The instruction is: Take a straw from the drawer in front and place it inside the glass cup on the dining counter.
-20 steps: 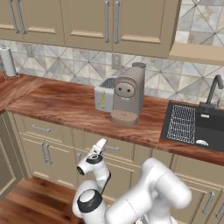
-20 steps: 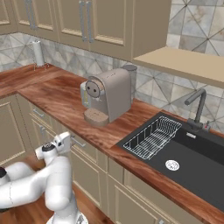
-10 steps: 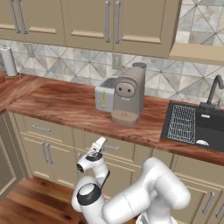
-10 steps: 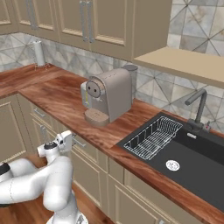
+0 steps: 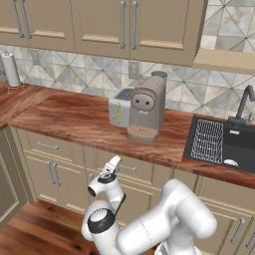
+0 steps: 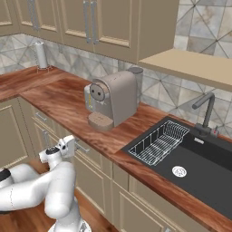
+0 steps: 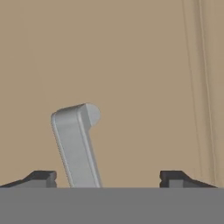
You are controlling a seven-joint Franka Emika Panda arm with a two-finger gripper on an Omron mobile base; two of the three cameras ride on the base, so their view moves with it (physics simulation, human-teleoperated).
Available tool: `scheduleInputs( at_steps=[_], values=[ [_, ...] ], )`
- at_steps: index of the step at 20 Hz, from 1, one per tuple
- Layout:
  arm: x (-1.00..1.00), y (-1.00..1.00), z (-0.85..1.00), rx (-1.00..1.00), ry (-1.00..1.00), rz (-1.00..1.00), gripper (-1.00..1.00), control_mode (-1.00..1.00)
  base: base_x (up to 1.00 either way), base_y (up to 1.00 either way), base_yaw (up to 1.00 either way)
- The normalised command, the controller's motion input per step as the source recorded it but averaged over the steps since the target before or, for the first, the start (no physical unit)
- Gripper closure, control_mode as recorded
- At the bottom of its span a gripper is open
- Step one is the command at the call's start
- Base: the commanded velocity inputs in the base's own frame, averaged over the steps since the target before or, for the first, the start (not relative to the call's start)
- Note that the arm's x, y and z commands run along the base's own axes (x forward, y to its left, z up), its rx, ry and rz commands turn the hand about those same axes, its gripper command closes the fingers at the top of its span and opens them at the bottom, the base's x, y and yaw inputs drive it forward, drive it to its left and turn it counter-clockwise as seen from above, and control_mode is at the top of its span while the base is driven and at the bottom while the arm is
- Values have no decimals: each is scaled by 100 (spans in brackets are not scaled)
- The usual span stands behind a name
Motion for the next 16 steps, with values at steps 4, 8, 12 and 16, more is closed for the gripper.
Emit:
scheduleInputs(
  at_steps=[4, 8, 12, 16],
  values=[
    [4, -2, -2, -10, -19, 4, 100, -100, 0, 0, 0],
    [0, -3, 0, -7, -13, 3, 100, -100, 0, 0, 0],
    [0, 0, 0, -5, -6, 5, 100, -100, 0, 0, 0],
    [-29, 0, 0, -5, -2, 5, 100, -100, 0, 0, 0]
  ],
)
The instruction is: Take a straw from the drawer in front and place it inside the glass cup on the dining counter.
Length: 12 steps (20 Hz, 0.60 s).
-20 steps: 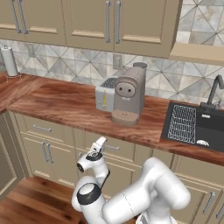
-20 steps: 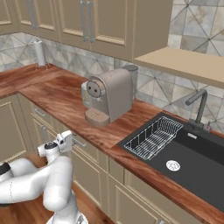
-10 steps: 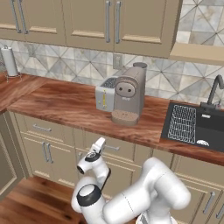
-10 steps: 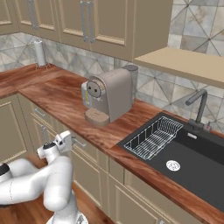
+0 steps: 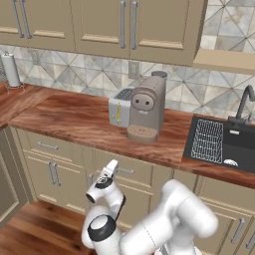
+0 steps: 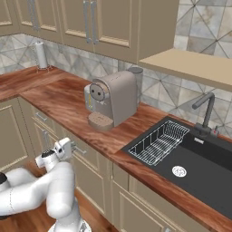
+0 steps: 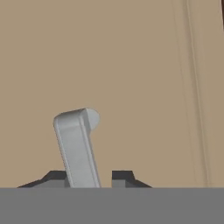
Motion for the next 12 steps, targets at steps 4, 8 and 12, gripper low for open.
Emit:
scheduleInputs(
  at_steps=[4, 8, 12],
  values=[
    [-69, 21, 2, -3, 0, 2, 100, -100, 0, 0, 0],
    [-85, 50, 6, -1, 5, 0, 100, -100, 0, 0, 0],
    [-80, 64, 6, 0, 10, 0, 100, -100, 0, 0, 0]
  ],
)
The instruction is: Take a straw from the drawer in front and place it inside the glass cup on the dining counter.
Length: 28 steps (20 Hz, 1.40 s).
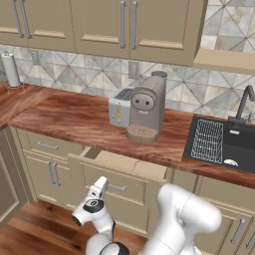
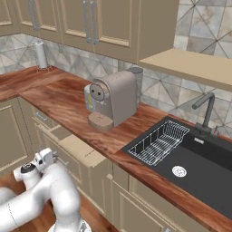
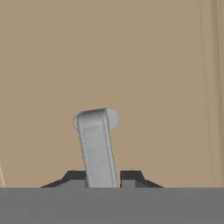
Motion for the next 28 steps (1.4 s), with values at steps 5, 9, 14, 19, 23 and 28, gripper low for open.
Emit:
scheduleInputs(
  at_steps=[5, 9, 14, 19, 23, 28],
  values=[
    [-67, 65, 1, -1, 11, 0, 100, -100, 0, 0, 0],
    [-67, 63, 0, -2, 10, 0, 100, -100, 0, 0, 0],
    [-73, 70, 0, -3, 10, 0, 100, -100, 0, 0, 0],
    [-67, 75, 0, -5, 8, 0, 100, -100, 0, 0, 0],
    [-26, 64, 0, -5, 10, 0, -100, -100, 0, 0, 0],
    [-43, 19, 3, 0, 23, 0, -100, -100, 0, 0, 0]
  ],
)
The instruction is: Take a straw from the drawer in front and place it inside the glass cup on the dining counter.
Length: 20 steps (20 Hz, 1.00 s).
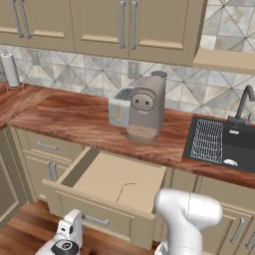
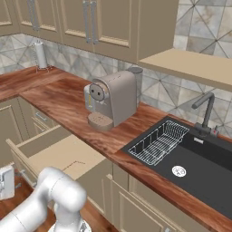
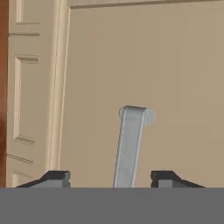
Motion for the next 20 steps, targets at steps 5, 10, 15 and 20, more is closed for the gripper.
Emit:
scheduleInputs(
  at_steps=[5, 10, 15, 20],
  values=[
    [-74, 17, 50, 8, 16, 0, -100, -100, 0, 0, 0],
    [-34, 0, 100, 26, 5, -1, -100, -100, 0, 0, 0],
    [-6, -6, 100, 31, 4, -7, -100, -100, 0, 0, 0],
    [0, -26, 100, 30, 6, -8, -100, -100, 0, 0, 0]
  ],
)
